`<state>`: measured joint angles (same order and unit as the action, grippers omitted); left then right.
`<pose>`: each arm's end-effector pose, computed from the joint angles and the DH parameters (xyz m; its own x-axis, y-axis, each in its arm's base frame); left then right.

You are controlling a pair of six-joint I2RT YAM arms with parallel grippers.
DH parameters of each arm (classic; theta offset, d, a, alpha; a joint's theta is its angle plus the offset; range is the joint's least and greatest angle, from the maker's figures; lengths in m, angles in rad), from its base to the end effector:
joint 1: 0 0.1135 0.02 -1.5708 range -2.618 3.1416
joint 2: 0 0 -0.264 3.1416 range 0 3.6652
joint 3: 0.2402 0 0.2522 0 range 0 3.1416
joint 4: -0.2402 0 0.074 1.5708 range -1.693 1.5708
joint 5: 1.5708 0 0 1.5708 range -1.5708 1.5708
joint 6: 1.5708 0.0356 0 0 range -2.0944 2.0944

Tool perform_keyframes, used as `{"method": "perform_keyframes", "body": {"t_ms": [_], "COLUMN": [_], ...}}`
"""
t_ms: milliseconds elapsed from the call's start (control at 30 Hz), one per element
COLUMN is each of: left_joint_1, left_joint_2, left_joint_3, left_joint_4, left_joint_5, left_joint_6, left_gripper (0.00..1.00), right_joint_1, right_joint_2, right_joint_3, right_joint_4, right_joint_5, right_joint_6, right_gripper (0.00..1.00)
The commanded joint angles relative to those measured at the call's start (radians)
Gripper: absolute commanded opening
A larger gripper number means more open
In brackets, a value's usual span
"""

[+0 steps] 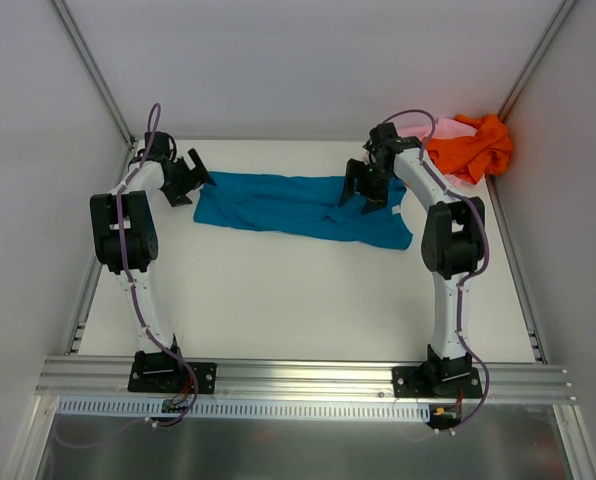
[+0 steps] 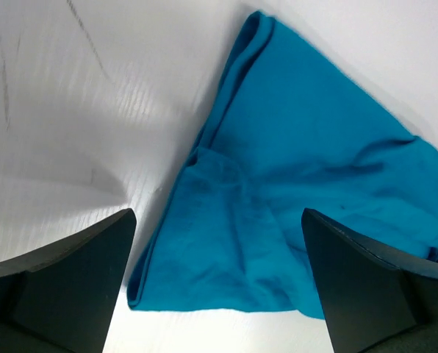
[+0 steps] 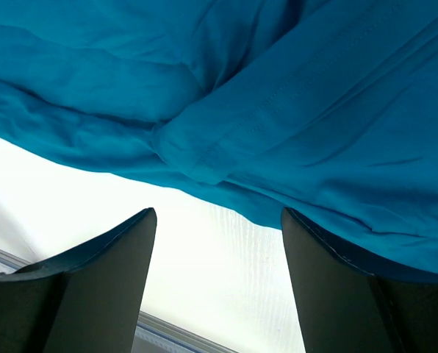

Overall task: Fold and stack the t-shirts
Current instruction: Fold the other side of the tshirt into a rectangle

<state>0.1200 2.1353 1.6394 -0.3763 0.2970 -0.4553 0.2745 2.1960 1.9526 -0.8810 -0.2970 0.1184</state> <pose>0.4726 0.0465 0.1900 -0.7146 -0.5097 -0.4791 -0.2693 0.8326 -0.4841 0.4528 0.1383 0.2293 -0.9071 -0.1381 -0.3975 -0.2756 0.9089 0.3131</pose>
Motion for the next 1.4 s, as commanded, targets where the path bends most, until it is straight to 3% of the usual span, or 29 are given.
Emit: {"method": "perform_keyframes", "body": {"t_ms": [0,333,800,967,1067,1167,1367], "left_joint_1": [0.007,0.009,0.006,0.004,0.004,0.003,0.003], "left_joint_2": [-0.004,-0.230,-0.382,-0.397,-0.405,-0.407,-0.397], "left_joint_3": [0.031,-0.125,-0.231,-0.247,-0.247,-0.247,-0.251], "left_joint_4": [-0.039,-0.039,-0.072,-0.075,-0.081,-0.087,-0.081], "left_joint_5": [-0.009,-0.045,-0.007,-0.002,-0.009,-0.013,-0.004], "left_joint_6": [-0.016,-0.008,0.004,0.003,0.012,0.018,0.009], "left_gripper": [0.99,0.99,0.99,0.99,0.99,0.99,0.99], "right_joint_1": [0.002,0.034,0.057,0.057,0.057,0.057,0.055], "right_joint_2": [-0.032,0.064,0.079,0.079,0.087,0.084,0.085], "right_joint_3": [0.003,0.088,-0.009,-0.052,-0.049,-0.028,0.052], "right_joint_4": [-0.030,0.004,0.066,0.088,0.094,0.088,0.042], "right_joint_5": [-0.002,-0.051,-0.059,-0.059,-0.050,-0.027,-0.019], "right_joint_6": [-0.006,0.046,0.046,0.043,0.043,0.038,0.023], "right_gripper": [0.73,0.70,0.66,0.50,0.18,0.00,0.00]}}
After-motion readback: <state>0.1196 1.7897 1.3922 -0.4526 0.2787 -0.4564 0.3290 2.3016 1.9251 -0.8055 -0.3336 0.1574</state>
